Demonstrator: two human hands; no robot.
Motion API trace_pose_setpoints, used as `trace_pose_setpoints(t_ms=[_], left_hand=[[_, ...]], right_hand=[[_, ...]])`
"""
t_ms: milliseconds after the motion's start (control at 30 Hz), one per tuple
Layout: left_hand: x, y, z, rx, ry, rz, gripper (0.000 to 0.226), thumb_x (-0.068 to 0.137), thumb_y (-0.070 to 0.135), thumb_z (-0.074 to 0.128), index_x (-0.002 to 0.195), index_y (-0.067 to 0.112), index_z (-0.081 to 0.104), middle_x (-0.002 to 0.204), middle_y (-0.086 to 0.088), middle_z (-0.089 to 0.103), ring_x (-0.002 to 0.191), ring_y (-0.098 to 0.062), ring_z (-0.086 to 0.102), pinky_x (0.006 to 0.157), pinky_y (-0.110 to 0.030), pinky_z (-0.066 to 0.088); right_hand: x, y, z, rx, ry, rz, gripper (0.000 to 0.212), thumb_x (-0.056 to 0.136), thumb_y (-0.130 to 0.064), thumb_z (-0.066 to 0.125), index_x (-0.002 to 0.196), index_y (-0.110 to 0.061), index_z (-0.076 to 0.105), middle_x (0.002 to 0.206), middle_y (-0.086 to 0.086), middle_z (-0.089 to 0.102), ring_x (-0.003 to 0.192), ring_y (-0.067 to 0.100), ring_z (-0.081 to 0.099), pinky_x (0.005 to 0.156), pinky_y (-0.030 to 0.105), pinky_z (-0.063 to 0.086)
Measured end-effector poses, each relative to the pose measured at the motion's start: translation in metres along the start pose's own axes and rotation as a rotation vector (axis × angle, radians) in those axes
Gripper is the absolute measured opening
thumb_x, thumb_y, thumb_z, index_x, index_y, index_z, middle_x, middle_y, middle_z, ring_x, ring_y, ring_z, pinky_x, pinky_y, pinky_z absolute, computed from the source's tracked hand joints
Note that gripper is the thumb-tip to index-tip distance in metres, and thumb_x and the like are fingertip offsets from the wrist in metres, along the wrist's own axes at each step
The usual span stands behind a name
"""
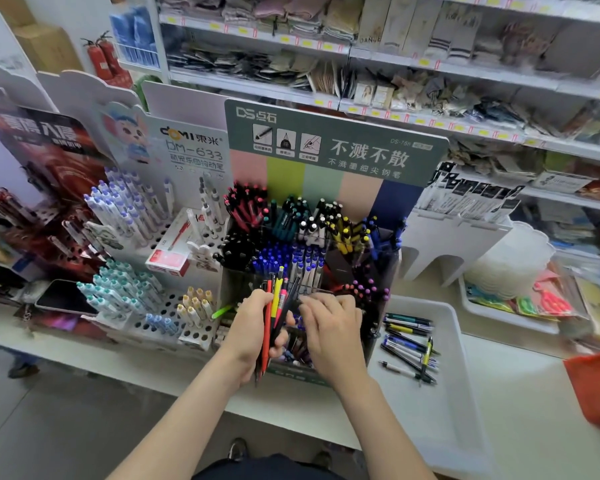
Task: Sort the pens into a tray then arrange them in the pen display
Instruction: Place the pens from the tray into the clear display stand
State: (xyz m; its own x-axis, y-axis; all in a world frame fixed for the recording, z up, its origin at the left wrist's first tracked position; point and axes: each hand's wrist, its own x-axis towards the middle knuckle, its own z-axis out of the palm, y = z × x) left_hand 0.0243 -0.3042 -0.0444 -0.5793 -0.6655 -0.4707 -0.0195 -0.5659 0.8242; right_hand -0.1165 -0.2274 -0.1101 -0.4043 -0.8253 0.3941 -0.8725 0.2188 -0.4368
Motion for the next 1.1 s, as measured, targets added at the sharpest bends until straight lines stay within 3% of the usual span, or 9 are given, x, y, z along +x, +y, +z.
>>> trace_pose_setpoints(t_ms=[133, 200, 267, 433, 600, 700, 800, 933, 1100], left_hand=[[-0.001, 0.004, 0.008, 0.164, -0.026, 0.059, 0.038, 0.109, 0.028, 0.032, 0.095, 0.004, 0.058, 0.061, -0.002, 0.057, 0.049, -0.019, 0.042, 0.045, -0.029, 0.030], [0.001, 0.005, 0.012, 0.213, -0.031, 0.103, 0.029, 0.109, 0.024, 0.034, 0.097, 0.006, 0.055, 0.063, -0.005, 0.055, 0.050, -0.021, 0.042, 0.047, -0.030, 0.029], [0.003, 0.006, 0.013, 0.226, -0.016, 0.145, 0.024, 0.108, 0.024, 0.040, 0.096, 0.009, 0.054, 0.071, -0.011, 0.053, 0.050, -0.022, 0.043, 0.047, -0.032, 0.031], [0.013, 0.009, 0.006, 0.226, 0.167, 0.201, 0.019, 0.107, 0.023, 0.044, 0.098, 0.009, 0.053, 0.071, -0.009, 0.055, 0.047, -0.018, 0.043, 0.041, -0.028, 0.032], [0.022, 0.015, -0.012, -0.008, 0.517, 0.289, 0.014, 0.104, 0.022, 0.042, 0.099, 0.011, 0.050, 0.083, -0.012, 0.059, 0.047, -0.016, 0.037, 0.043, -0.028, 0.027], [0.024, 0.019, -0.022, -0.058, 0.672, 0.327, 0.017, 0.103, 0.027, 0.041, 0.104, 0.015, 0.054, 0.099, -0.006, 0.073, 0.045, -0.017, 0.038, 0.044, -0.030, 0.030], [0.025, 0.023, -0.028, -0.087, 0.689, 0.332, 0.026, 0.102, 0.030, 0.040, 0.107, 0.014, 0.060, 0.101, 0.000, 0.076, 0.047, -0.017, 0.036, 0.045, -0.031, 0.029], [0.028, 0.027, -0.033, -0.084, 0.625, 0.314, 0.042, 0.101, 0.033, 0.040, 0.111, 0.006, 0.071, 0.067, 0.001, 0.057, 0.047, -0.017, 0.036, 0.047, -0.032, 0.025], [0.030, 0.035, -0.036, -0.120, 0.561, 0.339, 0.032, 0.105, 0.025, 0.042, 0.110, 0.011, 0.070, 0.086, -0.012, 0.067, 0.046, -0.018, 0.039, 0.046, -0.031, 0.026]], right_hand=[[0.019, -0.030, -0.030, 0.648, -0.041, 0.369, 0.024, 0.105, -0.037, 0.063, 0.124, -0.027, 0.075, 0.096, -0.014, 0.077, 0.090, 0.008, 0.072, 0.085, 0.030, 0.057], [0.024, -0.036, -0.036, 0.731, -0.021, 0.426, 0.019, 0.101, -0.030, 0.072, 0.118, -0.027, 0.076, 0.087, -0.011, 0.077, 0.078, 0.010, 0.074, 0.081, 0.036, 0.061], [0.027, -0.040, -0.038, 0.753, 0.044, 0.436, 0.014, 0.101, -0.026, 0.071, 0.114, -0.027, 0.076, 0.094, -0.011, 0.078, 0.086, 0.010, 0.074, 0.085, 0.040, 0.061], [0.039, -0.058, -0.049, 0.953, 0.436, 0.448, 0.016, 0.111, -0.017, 0.052, 0.127, -0.020, 0.055, 0.094, 0.003, 0.077, 0.090, 0.021, 0.073, 0.085, 0.044, 0.057], [0.063, -0.079, -0.046, 0.880, 0.429, 0.225, 0.019, 0.110, -0.014, 0.056, 0.129, -0.015, 0.049, 0.100, -0.001, 0.077, 0.084, 0.017, 0.071, 0.072, 0.030, 0.055], [0.077, -0.083, -0.020, 0.718, 0.337, 0.024, 0.020, 0.110, -0.016, 0.059, 0.129, -0.016, 0.052, 0.108, 0.003, 0.076, 0.094, 0.013, 0.074, 0.076, 0.034, 0.060], [0.092, -0.083, 0.006, 0.529, 0.285, -0.171, 0.021, 0.107, -0.013, 0.063, 0.128, -0.011, 0.060, 0.113, 0.006, 0.076, 0.100, 0.018, 0.075, 0.084, 0.036, 0.062], [0.104, -0.076, 0.028, 0.175, 0.142, -0.257, 0.012, 0.094, -0.020, 0.079, 0.106, -0.017, 0.079, 0.094, -0.003, 0.077, 0.093, 0.026, 0.066, 0.076, 0.046, 0.053], [0.101, -0.066, 0.033, 0.004, 0.173, -0.179, 0.011, 0.096, -0.035, 0.075, 0.100, -0.027, 0.081, 0.107, -0.002, 0.064, 0.098, 0.026, 0.051, 0.076, 0.041, 0.041]])
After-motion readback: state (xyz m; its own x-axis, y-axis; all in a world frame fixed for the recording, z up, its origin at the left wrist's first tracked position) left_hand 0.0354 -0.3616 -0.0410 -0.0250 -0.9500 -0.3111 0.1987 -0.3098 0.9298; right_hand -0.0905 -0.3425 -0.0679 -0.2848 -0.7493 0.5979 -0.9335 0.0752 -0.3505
